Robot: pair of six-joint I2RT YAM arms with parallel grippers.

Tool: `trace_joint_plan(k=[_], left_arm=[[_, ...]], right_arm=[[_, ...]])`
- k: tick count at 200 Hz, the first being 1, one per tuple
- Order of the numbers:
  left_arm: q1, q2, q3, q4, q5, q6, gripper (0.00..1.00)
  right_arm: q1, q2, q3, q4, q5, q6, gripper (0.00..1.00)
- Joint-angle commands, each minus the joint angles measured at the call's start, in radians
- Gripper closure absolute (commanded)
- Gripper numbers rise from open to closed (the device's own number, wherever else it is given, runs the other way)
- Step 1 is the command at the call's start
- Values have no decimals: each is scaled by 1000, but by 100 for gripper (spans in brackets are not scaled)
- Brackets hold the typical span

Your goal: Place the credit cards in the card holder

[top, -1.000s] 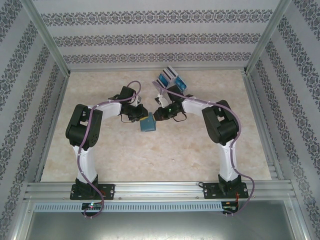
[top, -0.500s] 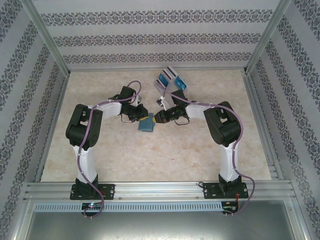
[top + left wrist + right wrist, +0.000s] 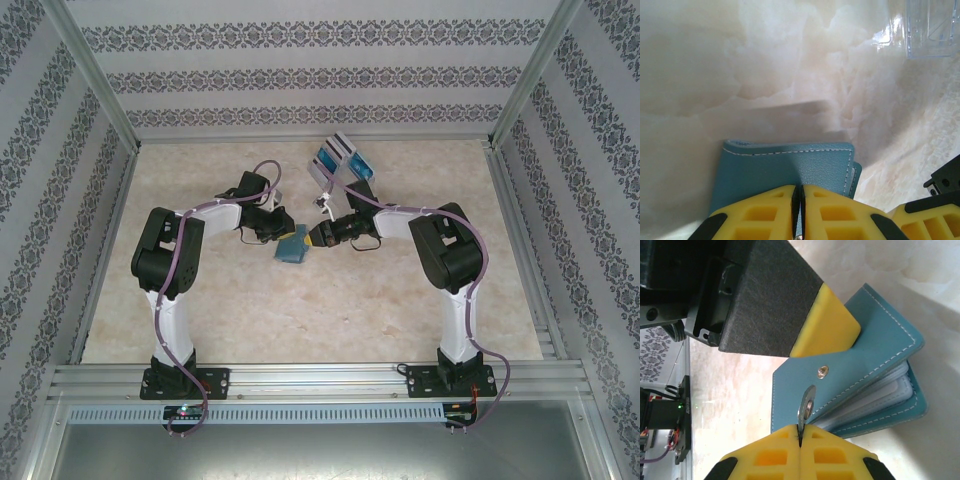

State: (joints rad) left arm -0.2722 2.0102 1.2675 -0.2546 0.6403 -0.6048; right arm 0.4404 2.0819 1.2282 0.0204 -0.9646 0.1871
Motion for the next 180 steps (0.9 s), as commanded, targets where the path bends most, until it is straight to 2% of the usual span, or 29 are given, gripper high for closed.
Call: trace_joint_plan(k=[1,44,95,107,142,156,180], left_arm=[[18,39,-33,-32,-58,26,86],[-1,17,-37,-21,-54,14,86],[-32,-24,-25,-41,-53,1,85],[-32,-38,-25,-45,-54,-7,85],[-33,-76,-9,-86,-66,0,84],[-32,-100,5,-116,-75,8,83],[-27,-146,44,-181,-102,31,78]], right_arm=[[-5,-36,10,-6,-107,-14,92],[9,18,75,-80,-37,4,89],[45,85,189,-221,66,-3,73],[49,91,196,-234,94,-8,73],[41,76,175,-228,158,7,73],[40,51,167,-228,194,16,65],[36,-12,199,-267,216,41,61]])
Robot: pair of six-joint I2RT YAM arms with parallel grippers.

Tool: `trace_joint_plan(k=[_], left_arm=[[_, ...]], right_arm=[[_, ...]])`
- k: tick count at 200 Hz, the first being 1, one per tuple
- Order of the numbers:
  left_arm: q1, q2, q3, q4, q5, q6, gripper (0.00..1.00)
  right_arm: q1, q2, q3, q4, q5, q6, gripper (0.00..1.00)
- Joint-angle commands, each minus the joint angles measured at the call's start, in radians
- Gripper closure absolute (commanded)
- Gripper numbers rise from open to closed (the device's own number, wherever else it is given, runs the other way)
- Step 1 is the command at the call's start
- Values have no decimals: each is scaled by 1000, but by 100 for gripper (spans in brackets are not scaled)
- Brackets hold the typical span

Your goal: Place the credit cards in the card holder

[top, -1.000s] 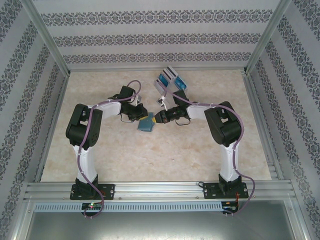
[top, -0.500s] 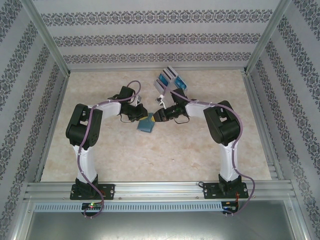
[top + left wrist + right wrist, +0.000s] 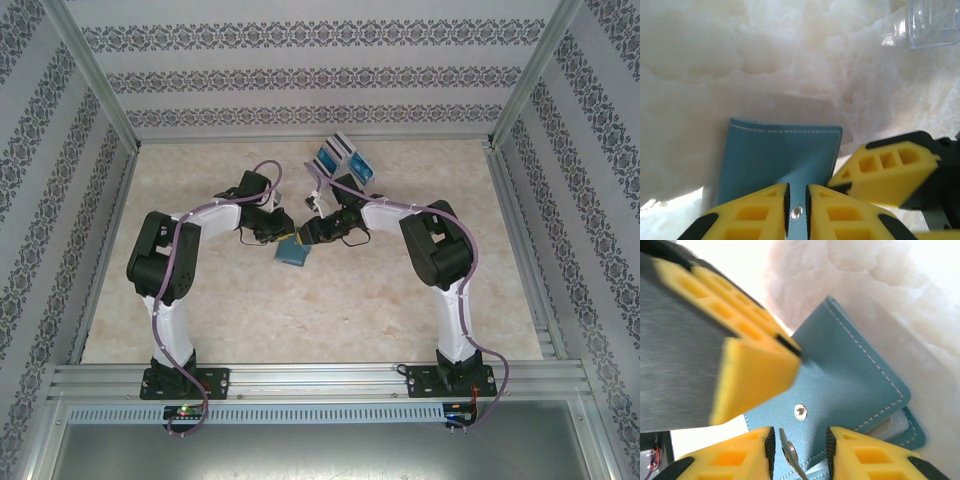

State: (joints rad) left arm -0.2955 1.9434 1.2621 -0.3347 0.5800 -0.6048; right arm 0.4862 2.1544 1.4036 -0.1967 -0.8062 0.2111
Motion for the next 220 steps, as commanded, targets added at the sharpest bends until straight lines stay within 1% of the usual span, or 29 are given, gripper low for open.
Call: trace_joint_plan(k=[1,11,25,40,58,77,89,100,111,124,139,161,186,201,220], left_arm=[[-4,-82,51,-104,-42,33,78],[5,-96,68,-132,-57,44,77],[29,-101,89,-174,-83,62,76],[60,-97,97,-205,-109,89,76],[96,-74,87,-223,-100,113,76],[105,-48,68,-210,-60,129,71],[105,-35,48,-178,-5,124,69],[106,-27,24,-135,45,112,68],[105,-18,4,-103,86,100,68],[105,-4,-14,-73,120,89,69],[98,9,-32,-50,137,77,70],[88,25,-48,-26,154,69,72],[76,48,-53,11,170,45,74],[66,57,-46,17,166,40,74],[56,73,-35,16,165,40,75]], right_arm=[[-10,-89,26,-52,61,18,61],[-9,-123,49,-88,106,16,56],[-14,-152,98,-160,155,5,52],[-21,-177,118,-222,199,-1,51],[-35,-207,74,-230,187,23,51],[-49,-233,-34,-166,127,65,52],[-48,-229,-97,-130,87,75,53],[-46,-223,-152,-88,62,101,56],[-43,-223,-217,1,20,146,59],[-43,-215,-264,69,4,186,59],[-46,-195,-297,138,-16,223,60],[-44,-162,-337,297,-56,320,64],[-44,-106,-327,371,-66,364,71],[-46,-83,-323,413,-71,389,71],[-44,-56,-305,421,-76,399,73]])
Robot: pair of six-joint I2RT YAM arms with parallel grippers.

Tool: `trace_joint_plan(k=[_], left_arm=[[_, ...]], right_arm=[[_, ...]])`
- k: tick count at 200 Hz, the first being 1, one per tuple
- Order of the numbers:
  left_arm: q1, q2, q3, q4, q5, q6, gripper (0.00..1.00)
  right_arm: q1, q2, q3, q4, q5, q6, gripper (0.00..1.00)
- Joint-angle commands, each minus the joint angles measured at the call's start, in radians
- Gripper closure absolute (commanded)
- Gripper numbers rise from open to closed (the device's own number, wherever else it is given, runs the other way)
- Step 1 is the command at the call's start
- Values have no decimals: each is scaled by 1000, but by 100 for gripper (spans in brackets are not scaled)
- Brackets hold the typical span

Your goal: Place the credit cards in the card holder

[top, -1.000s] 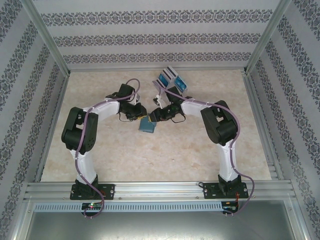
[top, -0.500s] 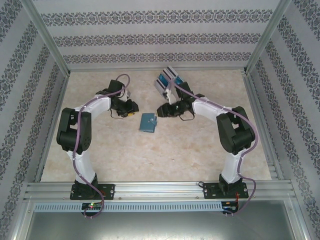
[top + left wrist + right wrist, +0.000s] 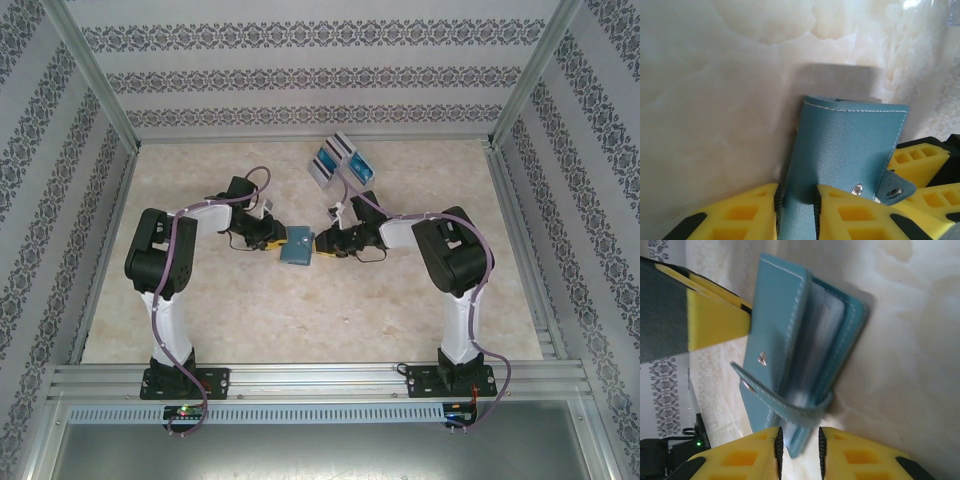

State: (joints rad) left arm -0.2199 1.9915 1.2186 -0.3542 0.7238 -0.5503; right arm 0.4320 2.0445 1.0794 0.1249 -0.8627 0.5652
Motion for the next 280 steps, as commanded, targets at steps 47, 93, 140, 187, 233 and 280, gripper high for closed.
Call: trace_joint_plan(k=[47,93,140,187,233,280], left_arm=[[-37,35,34,13,9,-5,77],[-71,27,75,-30,-21,4,77],[-98,13,103,-75,-61,20,77],[-114,-8,66,-48,-64,-2,77],[-144,-8,39,-26,-66,-20,78],[-161,-8,20,9,-63,-42,78]], right_arm=[[11,83,37,126,-26,63,73],[17,80,81,-3,31,20,72],[19,47,109,-72,72,43,67],[31,49,128,-86,126,110,68],[48,52,149,-103,165,159,67],[57,52,163,-135,210,210,56]])
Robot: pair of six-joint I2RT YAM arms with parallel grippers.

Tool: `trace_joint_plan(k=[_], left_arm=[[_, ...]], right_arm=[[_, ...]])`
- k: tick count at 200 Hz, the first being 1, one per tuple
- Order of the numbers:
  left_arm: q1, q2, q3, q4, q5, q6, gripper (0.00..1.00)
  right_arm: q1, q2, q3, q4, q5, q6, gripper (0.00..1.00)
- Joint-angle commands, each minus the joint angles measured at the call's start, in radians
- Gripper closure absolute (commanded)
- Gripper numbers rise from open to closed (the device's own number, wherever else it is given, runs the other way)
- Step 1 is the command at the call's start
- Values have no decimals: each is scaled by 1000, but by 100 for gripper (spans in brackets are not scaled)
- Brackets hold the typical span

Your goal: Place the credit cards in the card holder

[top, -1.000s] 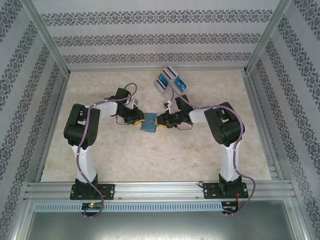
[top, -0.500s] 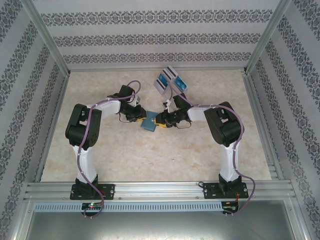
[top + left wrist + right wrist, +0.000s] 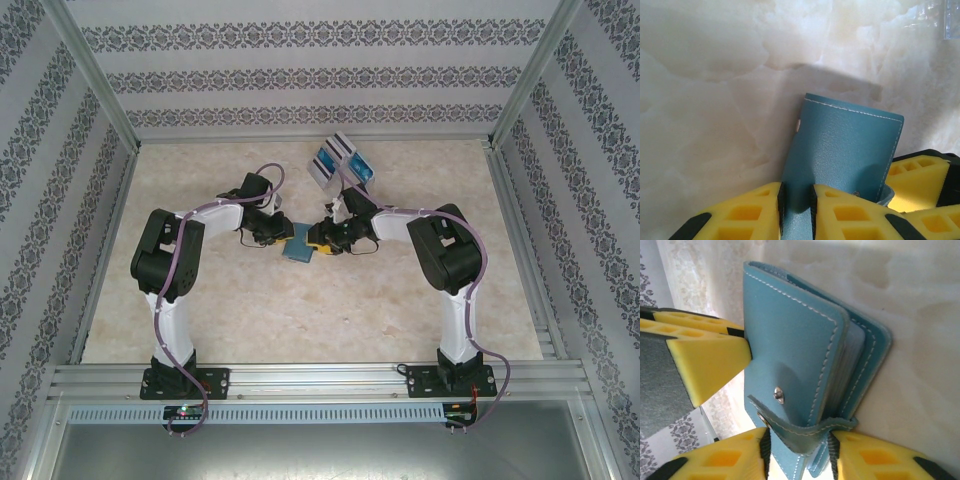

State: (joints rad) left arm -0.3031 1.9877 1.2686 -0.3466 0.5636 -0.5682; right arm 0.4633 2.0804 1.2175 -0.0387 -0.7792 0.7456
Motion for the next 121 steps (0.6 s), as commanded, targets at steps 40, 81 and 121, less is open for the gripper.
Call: trace_joint_plan(k=[40,81,121], left_arm=[[-81,0,-33,9,101,-22,78],[-77,5,-28,-23,67,-1,78],[-61,-6,-49,-33,16,-11,79]], right_arm=[[33,32,45,1,154,32,58],[34,-47,47,-21,82,-13,52],[-21,-202,-13,-176,121,-99,49]])
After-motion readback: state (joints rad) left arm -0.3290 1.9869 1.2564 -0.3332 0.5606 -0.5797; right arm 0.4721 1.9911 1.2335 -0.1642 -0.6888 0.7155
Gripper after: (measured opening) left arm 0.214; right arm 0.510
